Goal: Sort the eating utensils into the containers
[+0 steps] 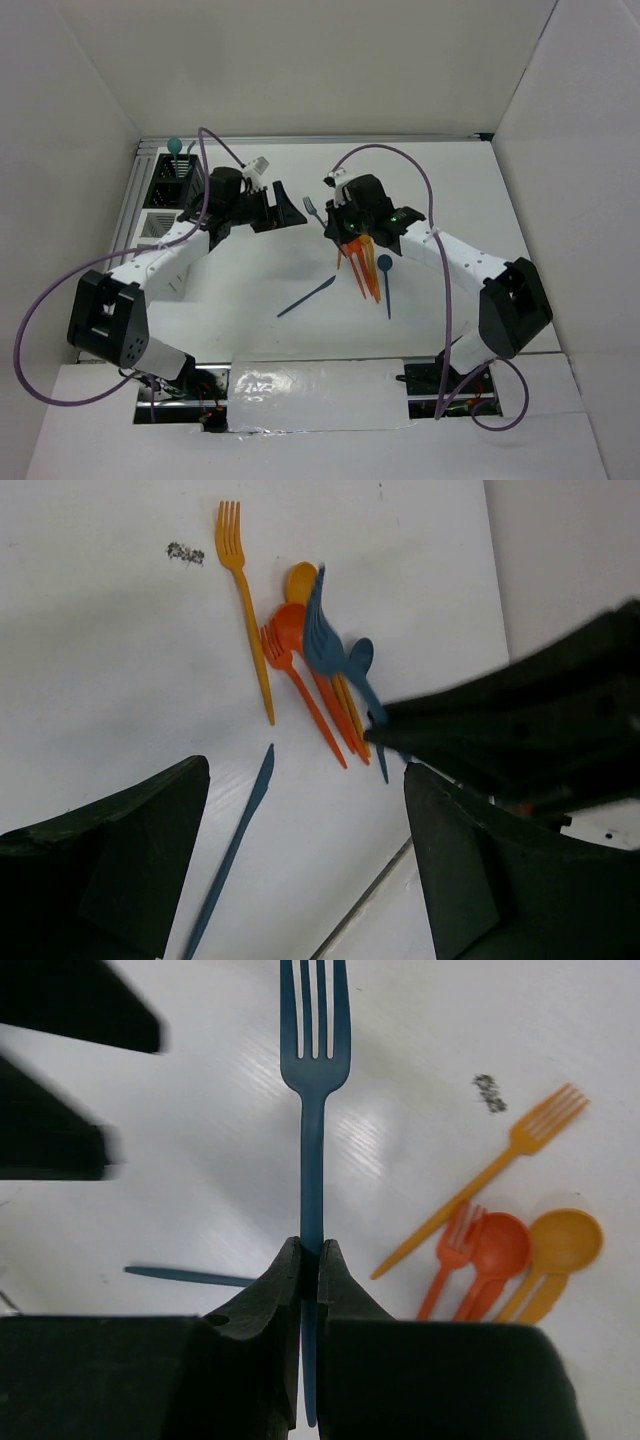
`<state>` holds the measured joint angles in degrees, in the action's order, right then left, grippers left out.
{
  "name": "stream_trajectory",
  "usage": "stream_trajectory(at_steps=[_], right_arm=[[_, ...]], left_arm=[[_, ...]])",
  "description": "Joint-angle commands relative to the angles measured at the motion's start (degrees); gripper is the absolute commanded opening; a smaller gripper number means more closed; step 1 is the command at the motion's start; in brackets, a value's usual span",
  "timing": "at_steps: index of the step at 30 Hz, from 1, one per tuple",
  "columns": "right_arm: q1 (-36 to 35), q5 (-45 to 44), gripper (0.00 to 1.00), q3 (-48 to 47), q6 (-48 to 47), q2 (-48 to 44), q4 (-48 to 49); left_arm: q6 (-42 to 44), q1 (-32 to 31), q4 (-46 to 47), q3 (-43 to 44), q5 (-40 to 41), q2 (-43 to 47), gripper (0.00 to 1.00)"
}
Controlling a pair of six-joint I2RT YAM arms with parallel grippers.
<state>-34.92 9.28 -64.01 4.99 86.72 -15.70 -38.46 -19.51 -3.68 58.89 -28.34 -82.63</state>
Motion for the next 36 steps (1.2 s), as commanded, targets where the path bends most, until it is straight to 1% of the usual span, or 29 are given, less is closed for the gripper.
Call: stream_trajectory(at_steps=[1,5,9,13,14,15,17,19,24,25,26,27,28,30,31,32,33,34,35,36], right_arm=[[-2.26,2.15,0.03,0.73,3.09,-2.69,4.54],[-3.93,2.84,0.04,0.73,5.63,-3.48,5.86],[-5.42,2.85,0.04,0.73,7.13,-3.48,7.17],[-6.57,1.80,0.04,0.73,8.54,-3.40,7.79],[-6.83,-0.12,0.04,0.73,8.98,-3.31,8.32],[-7.09,-0.75,0.04,0.73,9.59,-3.22,8.32],[-7.27,-1.54,0.04,0.12,10.29,-2.79,8.32],[-7.53,-2.07,0.05,0.11,10.82,-2.69,8.32],[-7.88,-4.17,0.07,-0.59,12.49,-2.17,8.32],[-7.89,-4.18,0.11,-1.11,12.67,-2.17,8.32],[-8.06,-4.18,0.14,-1.12,12.85,-2.17,8.32],[-8.06,-4.18,0.16,-1.64,13.28,-2.34,8.32],[-7.98,-4.18,0.24,-1.65,13.55,-2.43,7.80],[-7.89,-4.18,0.33,-2.96,13.72,-2.61,5.87],[-7.89,-4.18,0.43,-4.36,13.73,-2.61,4.90],[-7.80,-4.18,0.66,-5.33,13.73,-2.52,3.76],[-7.45,-4.70,0.71,-6.64,13.99,-2.43,0.53],[-6.14,-4.71,0.82,-9.53,14.60,-2.78,-1.15],[-5.35,-3.75,0.97,-10.95,14.78,-2.96,-2.65],[-4.03,-3.05,1.00,-12.35,14.69,-3.48,-4.75]], left_arm=[[-5.66,-1.49,5.62,3.68,-0.41,-3.50,0.91],[-8.73,-2.55,7.37,3.95,1.61,-5.78,0.89],[-11.63,-2.64,8.08,4.04,2.93,-6.23,0.86],[-13.13,-2.91,9.22,4.65,3.64,-6.84,0.73],[-13.22,-3.51,8.96,4.65,4.16,-7.10,0.62],[-14.61,-3.87,7.56,4.91,4.95,-7.02,0.58],[-15.85,-4.75,8.07,3.95,6.88,-6.14,0.49],[-16.47,-5.19,8.95,2.11,8.03,-4.74,0.44],[-16.83,-6.07,10.36,0.61,9.79,-2.80,0.26],[-16.83,-6.07,10.80,0.61,10.05,-2.97,0.23],[-16.22,-6.07,10.89,0.70,10.23,-2.98,0.17],[-15.95,-5.98,10.72,0.70,10.84,-3.24,0.15],[-15.42,-5.98,10.71,0.96,11.20,-3.33,0.13],[-13.23,-4.84,12.54,0.70,11.29,-3.33,0.11],[-12.27,-4.58,13.52,0.35,11.37,-2.72,0.11],[-9.73,-4.66,14.31,0.52,11.37,-2.71,0.11],[-8.23,-3.36,15.45,0.61,11.72,-2.71,0.11],[-6.82,-2.47,15.72,1.48,11.38,-2.28,0.11],[-5.41,-1.25,15.98,1.92,11.03,-1.92,0.11],[-2.35,0.42,15.99,2.54,10.59,-1.66,0.11]])
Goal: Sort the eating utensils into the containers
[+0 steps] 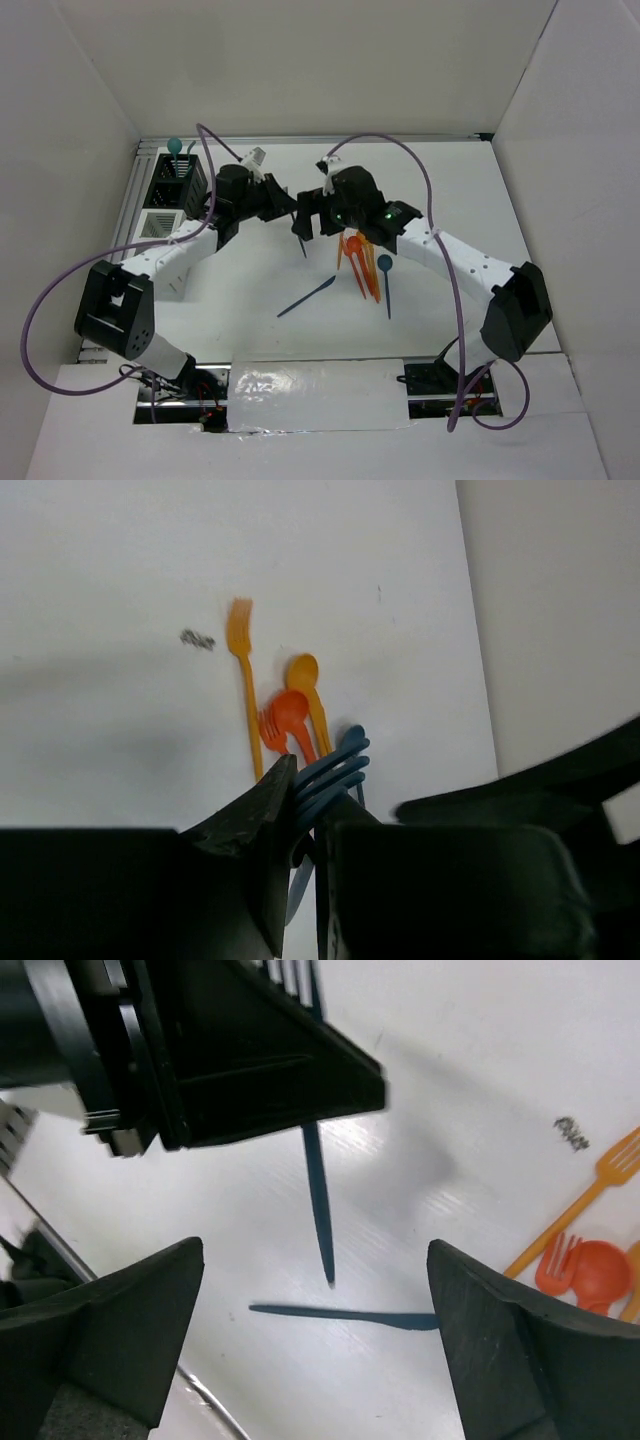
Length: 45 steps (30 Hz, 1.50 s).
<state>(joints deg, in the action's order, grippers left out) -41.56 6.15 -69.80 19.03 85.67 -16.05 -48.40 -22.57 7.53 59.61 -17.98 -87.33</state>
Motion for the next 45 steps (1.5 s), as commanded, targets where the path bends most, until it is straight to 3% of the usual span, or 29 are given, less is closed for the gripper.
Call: stream_trajectory(at_steps=[1,5,6,7,10,17,22,26,37,45], right_arm=[[3.15,0.78,1.00,-8.84,0.31,-3.83,-5.29],[10.07,0.18,1.00,-11.93,-0.39,-8.14,-8.02],[11.31,0.18,1.00,-11.94,-0.31,-9.19,-8.72],[12.72,0.18,1.00,-11.94,-0.31,-9.55,-8.73],[17.55,0.96,1.00,-7.92,1.09,-10.43,-8.04],[20.29,2.37,1.00,-4.12,1.63,-10.87,-3.37],[20.29,-6.91,1.00,-5.34,0.57,-9.47,-4.94],[20.73,-13.53,1.00,-4.48,2.24,-9.20,-6.01],[21.26,-14.15,1.00,-0.25,4.61,-9.21,-5.47],[21.35,-14.77,1.00,2.12,5.67,-10.08,-4.86]], left_arm=[[9.45,4.97,4.95,3.04,-1.08,3.22,0.11],[18.76,12.27,7.49,5.77,-7.41,6.20,0.11],[22.70,16.81,7.67,6.73,-9.25,7.69,0.11],[24.56,16.24,7.68,8.74,-13.01,8.31,0.11],[30.10,26.68,6.10,13.14,-17.60,9.63,0.12],[36.17,38.82,5.49,15.70,-17.89,9.72,0.13],[38.21,42.78,9.32,13.69,-8.14,8.84,0.12],[39.00,45.24,17.42,7.03,-10.85,8.23,0.13],[40.32,45.15,30.69,0.16,-15.24,1.20,0.13],[40.58,45.16,32.37,-1.87,-14.11,-2.40,0.20]])
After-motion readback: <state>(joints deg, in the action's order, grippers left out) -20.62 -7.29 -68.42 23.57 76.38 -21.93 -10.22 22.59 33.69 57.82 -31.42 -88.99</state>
